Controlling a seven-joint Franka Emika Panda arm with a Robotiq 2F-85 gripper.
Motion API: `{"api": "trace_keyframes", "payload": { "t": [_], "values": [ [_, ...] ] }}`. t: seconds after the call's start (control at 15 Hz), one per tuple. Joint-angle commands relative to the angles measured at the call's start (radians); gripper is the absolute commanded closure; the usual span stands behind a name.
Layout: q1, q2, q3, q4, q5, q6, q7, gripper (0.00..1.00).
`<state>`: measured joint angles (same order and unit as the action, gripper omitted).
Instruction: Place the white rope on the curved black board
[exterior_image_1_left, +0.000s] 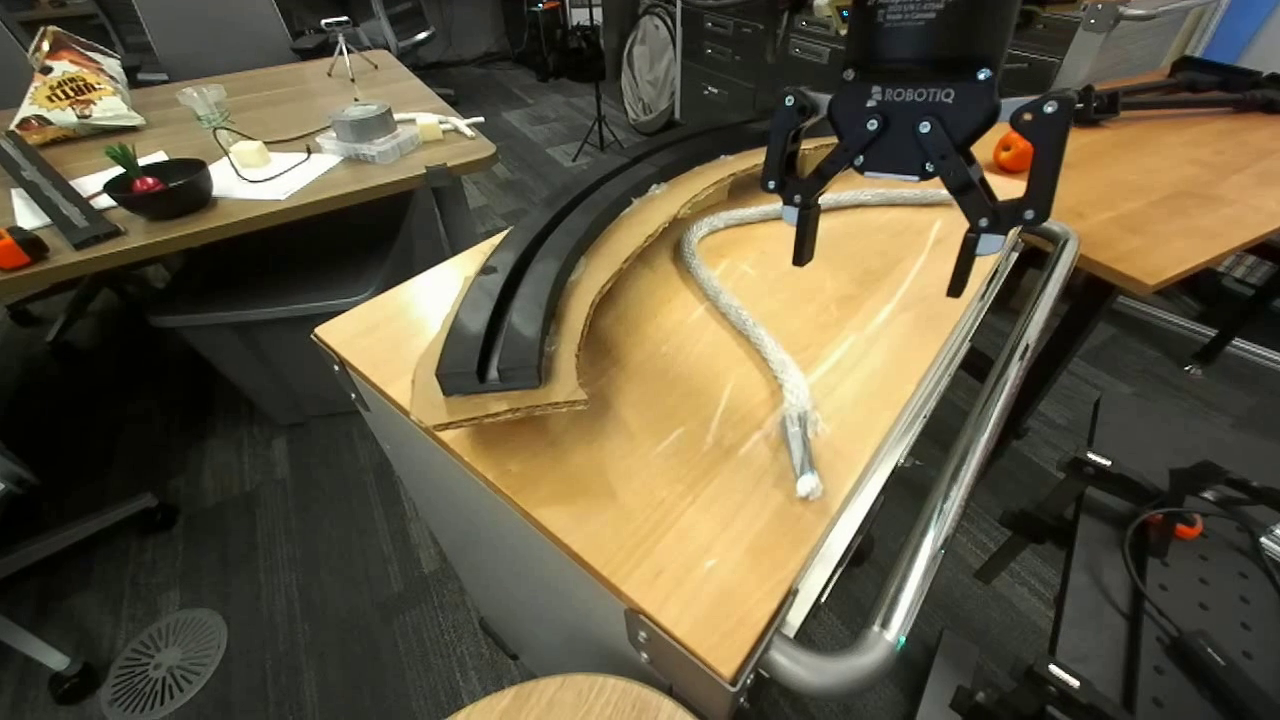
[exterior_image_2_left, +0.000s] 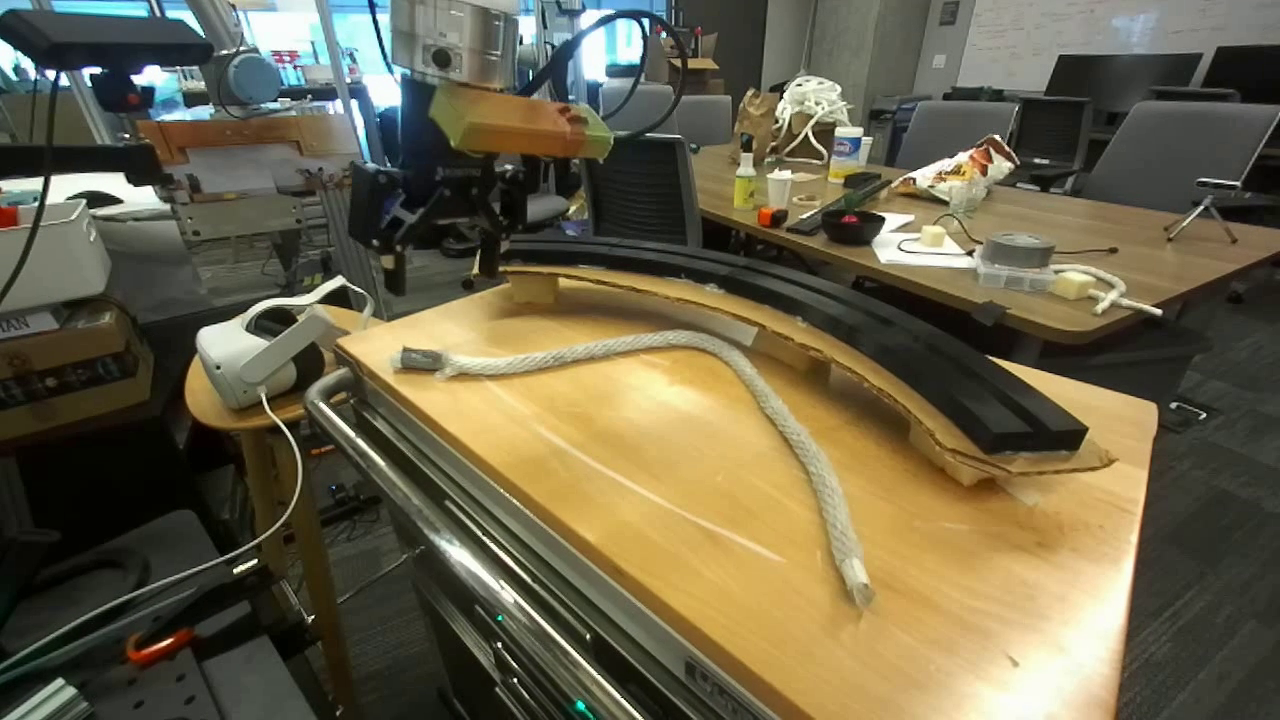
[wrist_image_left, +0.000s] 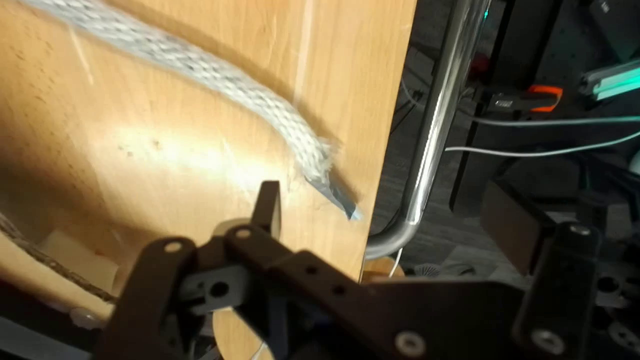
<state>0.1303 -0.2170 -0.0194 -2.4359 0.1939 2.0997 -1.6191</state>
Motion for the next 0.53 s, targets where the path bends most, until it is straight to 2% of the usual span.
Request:
{"api": "trace_keyframes", "payload": {
  "t": [0.0,0.07,0.13,0.47],
  "values": [
    [0.001,-0.104,-0.021,-0.110,0.142,0.131,-0.029,0.00],
    [0.001,-0.132,-0.021,-0.132,0.152,0.177,-0.025,0.00],
    [0.001,-0.051,-0.014,-0.067,0.104,0.105,-0.004,0.00],
    [0.007,-0.105,-0.026,-0.109,0.122,0.146,-0.002,0.00]
  ]
}}
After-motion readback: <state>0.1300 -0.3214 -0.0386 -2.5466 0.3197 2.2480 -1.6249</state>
